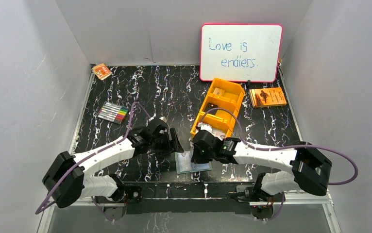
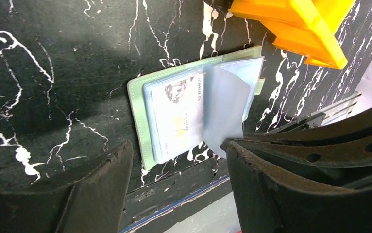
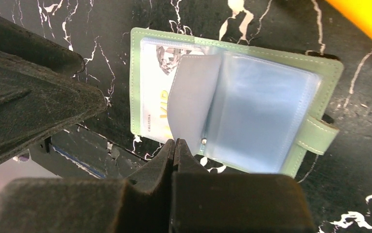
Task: Put the credit cards into the card holder
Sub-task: Open the card holder at the center of the board.
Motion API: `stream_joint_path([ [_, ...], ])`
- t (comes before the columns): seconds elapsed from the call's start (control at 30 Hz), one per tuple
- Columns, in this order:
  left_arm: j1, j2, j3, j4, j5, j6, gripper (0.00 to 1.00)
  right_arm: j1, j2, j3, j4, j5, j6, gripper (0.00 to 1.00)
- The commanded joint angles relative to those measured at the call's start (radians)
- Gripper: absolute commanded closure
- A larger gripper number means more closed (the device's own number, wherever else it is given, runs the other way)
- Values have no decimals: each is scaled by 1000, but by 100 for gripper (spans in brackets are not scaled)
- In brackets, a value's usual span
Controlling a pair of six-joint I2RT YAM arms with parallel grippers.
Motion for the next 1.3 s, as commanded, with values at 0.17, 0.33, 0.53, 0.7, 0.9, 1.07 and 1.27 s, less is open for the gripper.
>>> stream_joint_path([
  [0.17,-7,-97,-53,-90,-80,-36,32,7,115,67,158,-141,-61,84],
  [0.33,-6,-191,-84,-132,-137,-84,29,18,186,136,167,-201,-99,61],
  [0.53,-4,-235,-79,-194,-214,-89,23,20,139,177,127,-214,-154,36],
  [0.7,-5,-292,-96,-236,-265,-118,21,17,24,180,-41,3,-159,37],
  [0.9,-5,-386,-141,-266,-301,-163,21,-39,1,55,0,-17,-78,44],
  [1.07,-5,-444,-165,-296,-305,-169,21,-39,76,28,106,-42,-37,38],
  [1.27,-6,-501,-174,-345,-312,-166,21,-39,165,41,132,-37,3,36],
])
